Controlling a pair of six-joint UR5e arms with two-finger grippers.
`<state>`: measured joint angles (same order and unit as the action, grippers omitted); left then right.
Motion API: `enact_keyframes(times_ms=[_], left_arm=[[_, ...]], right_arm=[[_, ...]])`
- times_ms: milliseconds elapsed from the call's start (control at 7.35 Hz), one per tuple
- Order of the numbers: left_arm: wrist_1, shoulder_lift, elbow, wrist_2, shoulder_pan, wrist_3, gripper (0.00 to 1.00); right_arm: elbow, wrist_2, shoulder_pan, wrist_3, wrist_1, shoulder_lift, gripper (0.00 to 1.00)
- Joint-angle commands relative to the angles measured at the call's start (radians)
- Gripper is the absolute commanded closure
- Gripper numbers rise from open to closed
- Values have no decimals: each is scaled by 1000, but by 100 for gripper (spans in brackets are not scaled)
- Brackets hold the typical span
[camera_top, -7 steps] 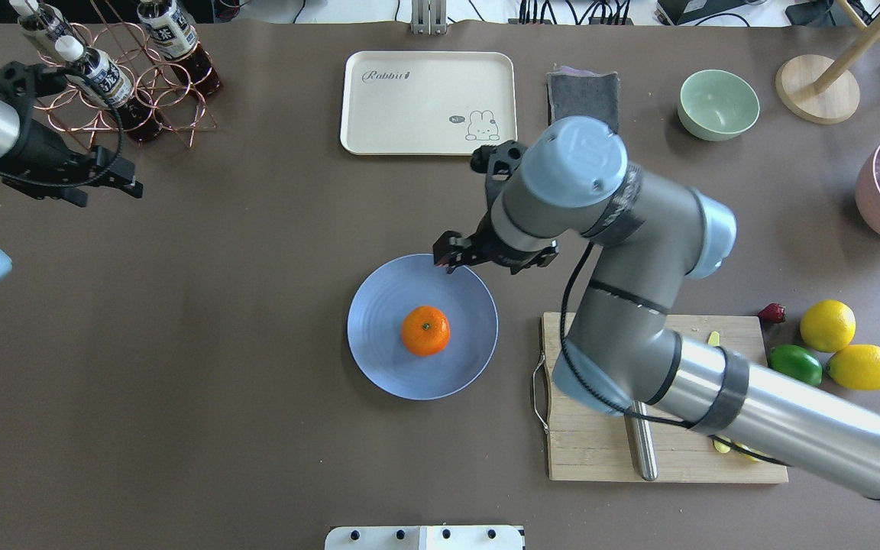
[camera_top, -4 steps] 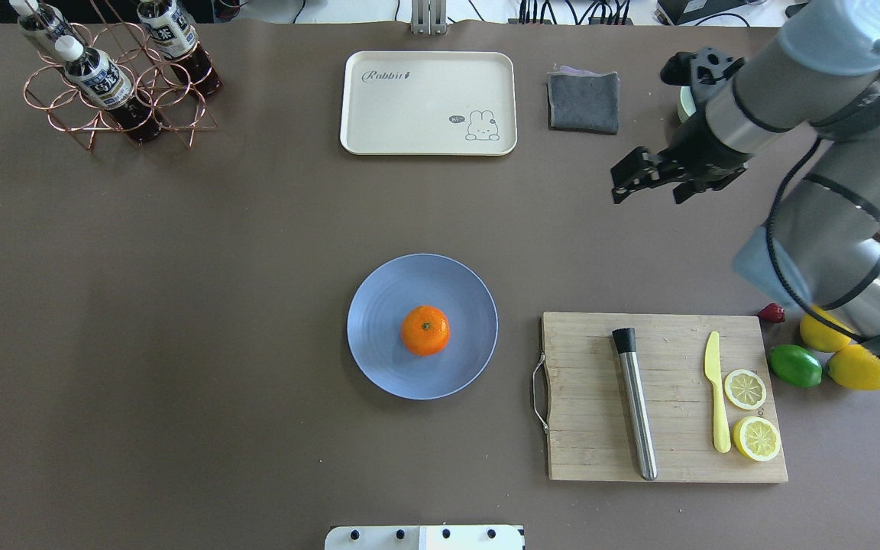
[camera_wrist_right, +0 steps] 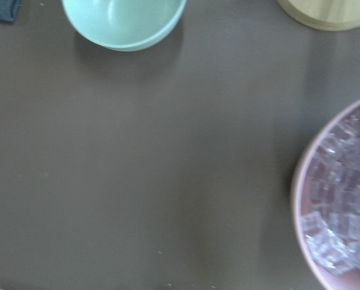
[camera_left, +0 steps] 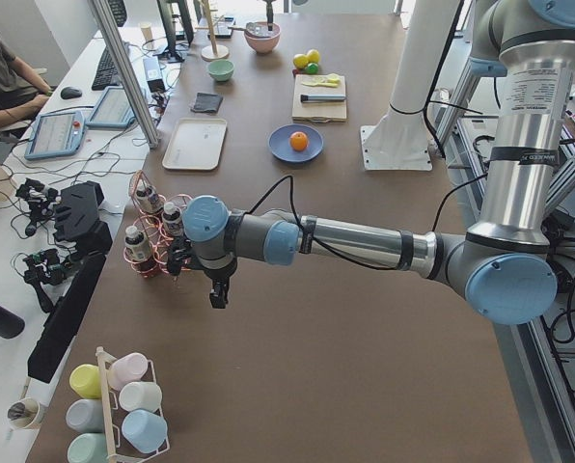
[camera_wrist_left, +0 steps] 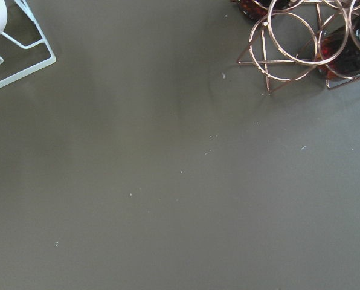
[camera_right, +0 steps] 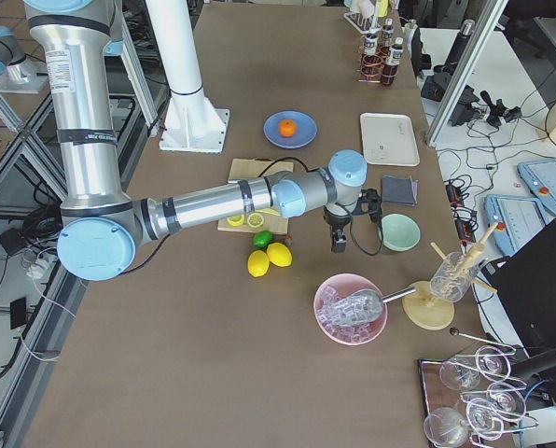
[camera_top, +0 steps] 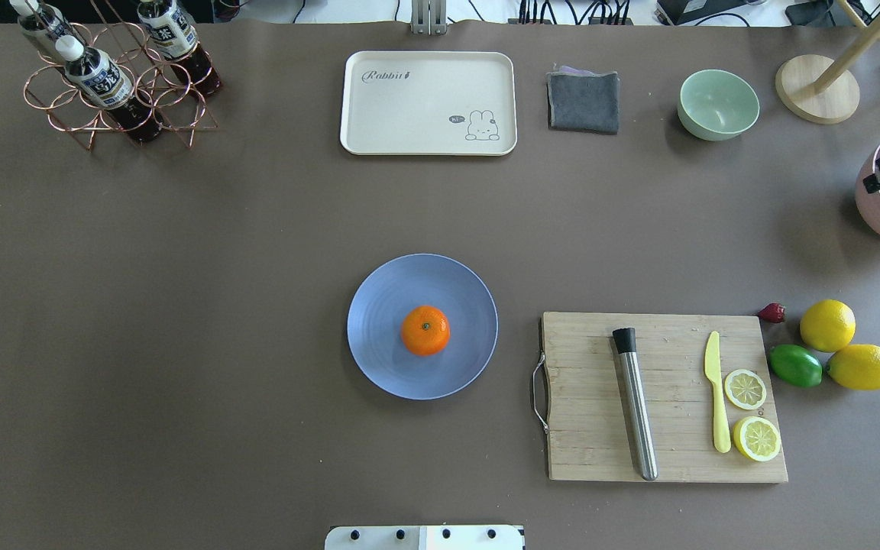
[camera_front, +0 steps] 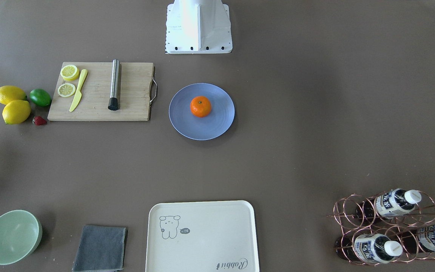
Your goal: Pick orange to plate
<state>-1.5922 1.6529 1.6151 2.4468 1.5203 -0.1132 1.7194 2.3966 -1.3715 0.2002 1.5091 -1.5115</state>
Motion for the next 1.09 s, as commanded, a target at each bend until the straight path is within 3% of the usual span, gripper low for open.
enact_keyframes(times_ms=[0, 272, 952], left_arm=[[9, 1, -27, -41, -6, 76, 3], [20, 2, -70, -107, 23, 187, 3], [38, -44, -86, -103, 38, 179, 3]], right_arm=[[-9, -1, -127, -273, 173, -41, 0], [-24, -14, -127, -275, 180, -41, 0], [-47, -90, -127, -277, 171, -52, 0]])
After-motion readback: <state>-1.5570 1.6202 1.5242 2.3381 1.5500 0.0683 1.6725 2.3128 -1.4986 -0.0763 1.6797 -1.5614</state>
